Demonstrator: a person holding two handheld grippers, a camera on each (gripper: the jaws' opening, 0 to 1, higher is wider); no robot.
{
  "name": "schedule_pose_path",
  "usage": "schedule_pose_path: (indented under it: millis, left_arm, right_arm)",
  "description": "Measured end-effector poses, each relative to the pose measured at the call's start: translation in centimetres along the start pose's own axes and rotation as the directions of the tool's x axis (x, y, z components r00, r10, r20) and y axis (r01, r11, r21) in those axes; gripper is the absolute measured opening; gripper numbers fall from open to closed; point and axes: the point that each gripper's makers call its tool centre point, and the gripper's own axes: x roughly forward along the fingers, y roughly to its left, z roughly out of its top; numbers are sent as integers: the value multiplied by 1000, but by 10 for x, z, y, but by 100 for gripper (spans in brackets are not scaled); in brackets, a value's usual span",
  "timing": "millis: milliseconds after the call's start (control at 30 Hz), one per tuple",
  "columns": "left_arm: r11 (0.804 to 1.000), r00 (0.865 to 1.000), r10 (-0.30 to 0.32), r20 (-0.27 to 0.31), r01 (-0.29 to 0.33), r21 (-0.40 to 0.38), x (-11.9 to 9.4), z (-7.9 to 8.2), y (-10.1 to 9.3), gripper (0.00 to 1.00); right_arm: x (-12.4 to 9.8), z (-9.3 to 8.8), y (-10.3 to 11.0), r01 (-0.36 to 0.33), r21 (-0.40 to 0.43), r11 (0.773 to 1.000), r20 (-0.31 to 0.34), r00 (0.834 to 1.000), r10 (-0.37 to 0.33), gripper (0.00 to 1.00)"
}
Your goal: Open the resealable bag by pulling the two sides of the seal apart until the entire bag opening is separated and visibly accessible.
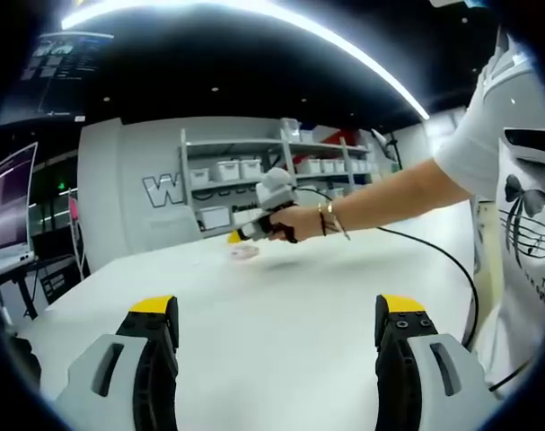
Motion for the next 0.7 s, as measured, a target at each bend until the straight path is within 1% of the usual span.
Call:
schedule_pose_path:
  millis: [433,700]
  left_arm:
    - [1000,1000,-16,5,16,12,0,5,-9,89]
    - [1000,1000,-13,1,13,15,-1,5,-9,89]
  right_arm:
    - [-15,-3,0,-12,13,1000,13,1000,12,16]
    - [-22,-2,2,-22,13,1000,23,999,22,17]
